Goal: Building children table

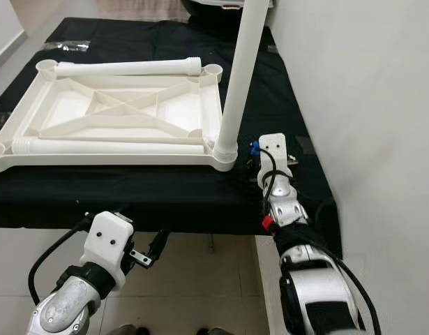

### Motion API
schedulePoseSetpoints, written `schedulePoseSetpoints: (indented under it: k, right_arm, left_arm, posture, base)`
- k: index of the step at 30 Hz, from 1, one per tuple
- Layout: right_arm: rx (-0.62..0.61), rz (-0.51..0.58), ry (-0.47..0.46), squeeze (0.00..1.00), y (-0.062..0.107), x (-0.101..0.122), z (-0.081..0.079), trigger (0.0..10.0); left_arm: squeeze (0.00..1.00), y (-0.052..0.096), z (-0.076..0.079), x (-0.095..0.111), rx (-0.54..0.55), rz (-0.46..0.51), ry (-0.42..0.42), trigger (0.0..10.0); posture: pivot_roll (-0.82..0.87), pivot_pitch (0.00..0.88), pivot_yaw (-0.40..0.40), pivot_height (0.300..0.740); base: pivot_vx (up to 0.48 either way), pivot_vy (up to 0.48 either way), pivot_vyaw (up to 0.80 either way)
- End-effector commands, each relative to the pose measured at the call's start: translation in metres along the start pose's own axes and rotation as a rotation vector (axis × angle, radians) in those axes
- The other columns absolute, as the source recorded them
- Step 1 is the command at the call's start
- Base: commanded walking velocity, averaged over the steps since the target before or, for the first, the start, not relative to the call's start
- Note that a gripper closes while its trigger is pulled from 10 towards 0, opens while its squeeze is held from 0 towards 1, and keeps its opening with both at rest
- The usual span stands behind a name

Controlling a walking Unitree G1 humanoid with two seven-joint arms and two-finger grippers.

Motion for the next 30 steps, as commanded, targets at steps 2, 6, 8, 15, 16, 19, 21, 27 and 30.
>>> schedulePoseSetpoints:
  k: [2, 6, 8, 15, 16, 19, 21, 27, 30]
  right_arm:
    - [0.006, -0.014, -0.045, 0.0, 0.0, -0.006, -0.005, 10.0]
    - [0.033, -0.014, -0.09, 0.0, -0.001, -0.004, -0.01, 10.0]
    - [0.055, -0.012, -0.101, 0.0, -0.001, -0.002, -0.014, 10.0]
    - [0.116, 0.017, -0.117, 0.0, -0.002, 0.005, -0.025, 10.0]
    - [0.122, 0.03, -0.125, 0.0, -0.002, 0.008, -0.026, 10.0]
    - [0.145, 0.068, -0.144, 0.0, -0.002, 0.016, -0.029, 10.0]
    - [0.188, 0.125, -0.11, 0.0, 0.001, 0.025, -0.037, 10.0]
    - [0.278, 0.187, -0.125, 0.0, 0.007, 0.032, -0.052, 10.0]
    - [0.342, 0.237, -0.134, 0.0, 0.014, 0.039, -0.065, 10.0]
  left_arm:
    - [0.0, 0.003, 0.001, 0.0, -0.004, -0.011, 0.003, 10.0]
    - [0.0, 0.003, 0.001, 0.001, -0.004, -0.012, 0.003, 10.0]
    - [0.0, 0.003, 0.002, 0.001, -0.005, -0.013, 0.003, 10.0]
    - [0.0, 0.001, 0.002, 0.002, -0.005, -0.011, 0.001, 10.0]
    - [0.0, 0.001, 0.002, 0.003, -0.004, -0.01, 0.0, 10.0]
    - [0.0, 0.0, 0.0, 0.004, 0.001, -0.005, -0.001, 10.0]
    - [0.0, -0.002, -0.002, 0.005, 0.004, 0.001, -0.005, 10.0]
    - [0.0, -0.004, -0.003, 0.007, 0.004, 0.009, -0.015, 10.0]
    - [0.0, -0.006, -0.005, 0.008, 0.009, 0.013, -0.017, 10.0]
  posture:
    - [0.17, 0.224, -0.079, 0.74]
    - [0.17, 0.225, -0.079, 0.74]
    - [0.17, 0.224, -0.078, 0.74]
    - [0.17, 0.219, -0.081, 0.74]
    - [0.17, 0.216, -0.083, 0.74]
    - [0.17, 0.215, -0.083, 0.74]
    - [0.16, 0.213, -0.085, 0.74]
    - [0.15, 0.203, -0.087, 0.74]
    - [0.15, 0.201, -0.087, 0.74]
  base:
    - [0.0, 0.0, 0.0]
    - [0.0, 0.0, 0.0]
    - [0.0, 0.0, 0.0]
    - [0.0, 0.0, 0.0]
    - [0.0, 0.0, 0.0]
    - [0.0, 0.0, 0.0]
    - [0.0, 0.0, 0.0]
    - [0.0, 0.0, 0.0]
    - [0.0, 0.0, 0.0]
Point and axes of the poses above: a point about 5 cm out from each wrist's last joint towards the gripper, its own y axis pointing back from the gripper into the wrist, its own x axis along the axis of the wrist's last joint, z = x × y, the point moved 4 cm from there along -y, pointing out of the wrist towards the gripper, and after that the axes turned 12 degrees about y, right-handed, at the moved point
